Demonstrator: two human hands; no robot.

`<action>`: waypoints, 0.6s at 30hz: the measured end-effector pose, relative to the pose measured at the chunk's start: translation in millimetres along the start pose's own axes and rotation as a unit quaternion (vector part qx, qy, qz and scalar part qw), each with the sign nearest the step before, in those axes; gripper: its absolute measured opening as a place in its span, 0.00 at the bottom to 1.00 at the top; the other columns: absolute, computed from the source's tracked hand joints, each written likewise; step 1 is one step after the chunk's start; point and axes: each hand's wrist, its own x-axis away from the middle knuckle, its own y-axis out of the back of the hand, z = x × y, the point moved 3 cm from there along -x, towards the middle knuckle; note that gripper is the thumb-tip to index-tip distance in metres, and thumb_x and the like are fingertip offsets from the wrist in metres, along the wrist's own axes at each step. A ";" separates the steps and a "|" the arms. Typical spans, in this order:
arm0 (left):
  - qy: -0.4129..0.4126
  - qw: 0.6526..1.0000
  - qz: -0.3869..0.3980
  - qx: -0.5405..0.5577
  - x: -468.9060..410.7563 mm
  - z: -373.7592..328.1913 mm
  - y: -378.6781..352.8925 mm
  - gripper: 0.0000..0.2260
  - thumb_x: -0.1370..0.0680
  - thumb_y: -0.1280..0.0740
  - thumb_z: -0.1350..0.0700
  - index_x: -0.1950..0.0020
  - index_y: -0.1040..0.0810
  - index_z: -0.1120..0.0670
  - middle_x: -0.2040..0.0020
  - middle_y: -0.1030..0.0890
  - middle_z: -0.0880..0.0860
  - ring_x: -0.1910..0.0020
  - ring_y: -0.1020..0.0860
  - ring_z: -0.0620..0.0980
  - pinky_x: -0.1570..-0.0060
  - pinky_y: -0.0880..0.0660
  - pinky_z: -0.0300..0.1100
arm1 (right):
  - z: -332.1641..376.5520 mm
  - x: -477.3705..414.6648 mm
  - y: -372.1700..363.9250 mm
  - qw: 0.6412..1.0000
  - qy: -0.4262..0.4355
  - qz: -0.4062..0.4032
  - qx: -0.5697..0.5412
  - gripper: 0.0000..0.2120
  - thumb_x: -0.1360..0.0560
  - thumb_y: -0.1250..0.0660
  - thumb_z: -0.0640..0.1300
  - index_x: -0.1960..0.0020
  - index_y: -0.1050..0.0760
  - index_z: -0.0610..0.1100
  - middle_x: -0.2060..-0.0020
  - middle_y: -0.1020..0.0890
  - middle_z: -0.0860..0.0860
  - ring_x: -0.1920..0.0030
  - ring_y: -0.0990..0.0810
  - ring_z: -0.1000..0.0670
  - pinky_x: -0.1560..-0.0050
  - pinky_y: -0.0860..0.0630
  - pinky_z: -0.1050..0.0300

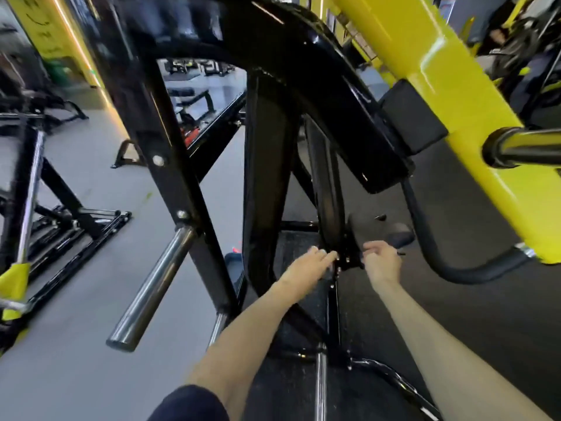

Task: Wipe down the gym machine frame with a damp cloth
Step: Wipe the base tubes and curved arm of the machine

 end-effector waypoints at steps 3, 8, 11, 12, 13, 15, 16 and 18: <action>0.177 0.962 -0.027 0.207 36.6 31.6 -21.7 0.17 0.27 0.38 0.72 0.39 0.28 0.62 0.41 0.30 0.58 0.43 0.28 0.57 0.43 0.30 0.46 | -26.6 13.0 -60.2 0.996 -0.025 0.085 0.021 0.14 0.27 0.40 0.32 0.55 0.19 0.48 0.48 0.18 0.42 0.47 0.20 0.41 0.45 0.21 0.46; 0.379 0.849 0.024 0.368 132.2 58.7 -123.8 0.10 0.25 0.34 0.67 0.45 0.22 0.66 0.47 0.25 0.64 0.46 0.24 0.61 0.48 0.31 0.43 | -108.5 41.2 -135.3 0.985 -0.075 0.137 0.077 0.17 0.29 0.43 0.32 0.59 0.19 0.49 0.52 0.17 0.39 0.49 0.19 0.36 0.45 0.23 0.43; 0.465 0.790 0.048 0.396 188.5 68.3 -180.3 0.08 0.23 0.35 0.65 0.45 0.24 0.61 0.49 0.22 0.61 0.46 0.23 0.60 0.52 0.31 0.45 | -170.8 52.6 -168.2 0.977 -0.110 0.154 0.103 0.20 0.29 0.41 0.32 0.66 0.22 0.55 0.54 0.17 0.39 0.52 0.18 0.36 0.48 0.21 0.42; 0.483 0.777 0.055 0.400 203.8 68.9 -197.2 0.06 0.23 0.34 0.62 0.47 0.26 0.58 0.52 0.23 0.58 0.48 0.23 0.60 0.55 0.32 0.45 | -197.7 53.3 -181.7 0.974 -0.122 0.160 0.104 0.22 0.29 0.41 0.32 0.69 0.23 0.56 0.55 0.17 0.40 0.53 0.18 0.36 0.50 0.21 0.41; 0.500 0.765 0.070 0.400 216.6 67.5 -213.5 0.05 0.22 0.34 0.59 0.48 0.28 0.56 0.53 0.23 0.56 0.50 0.22 0.59 0.57 0.31 0.45 | -217.6 54.8 -192.3 0.971 -0.129 0.167 0.110 0.22 0.29 0.41 0.31 0.71 0.23 0.56 0.57 0.17 0.41 0.53 0.18 0.35 0.51 0.20 0.41; 0.524 0.748 0.096 0.396 234.1 62.7 -251.6 0.05 0.21 0.36 0.56 0.47 0.29 0.54 0.53 0.22 0.54 0.52 0.21 0.59 0.58 0.28 0.47 | -257.6 57.5 -219.9 0.959 -0.139 0.209 0.129 0.22 0.28 0.39 0.31 0.70 0.21 0.54 0.58 0.18 0.42 0.52 0.19 0.36 0.50 0.21 0.42; 0.531 0.742 0.101 0.395 238.5 58.5 -272.7 0.05 0.20 0.38 0.56 0.45 0.29 0.55 0.51 0.22 0.54 0.51 0.21 0.59 0.58 0.28 0.47 | -275.4 57.7 -235.4 0.951 -0.138 0.238 0.138 0.19 0.27 0.39 0.31 0.65 0.20 0.52 0.58 0.19 0.42 0.52 0.19 0.37 0.48 0.23 0.43; 0.553 0.724 0.104 0.400 241.7 47.9 -319.4 0.04 0.19 0.39 0.57 0.45 0.30 0.55 0.47 0.21 0.55 0.48 0.22 0.58 0.57 0.30 0.45 | -301.3 58.0 -265.8 0.941 -0.124 0.279 0.145 0.14 0.25 0.40 0.32 0.57 0.19 0.47 0.56 0.21 0.44 0.49 0.20 0.37 0.47 0.24 0.44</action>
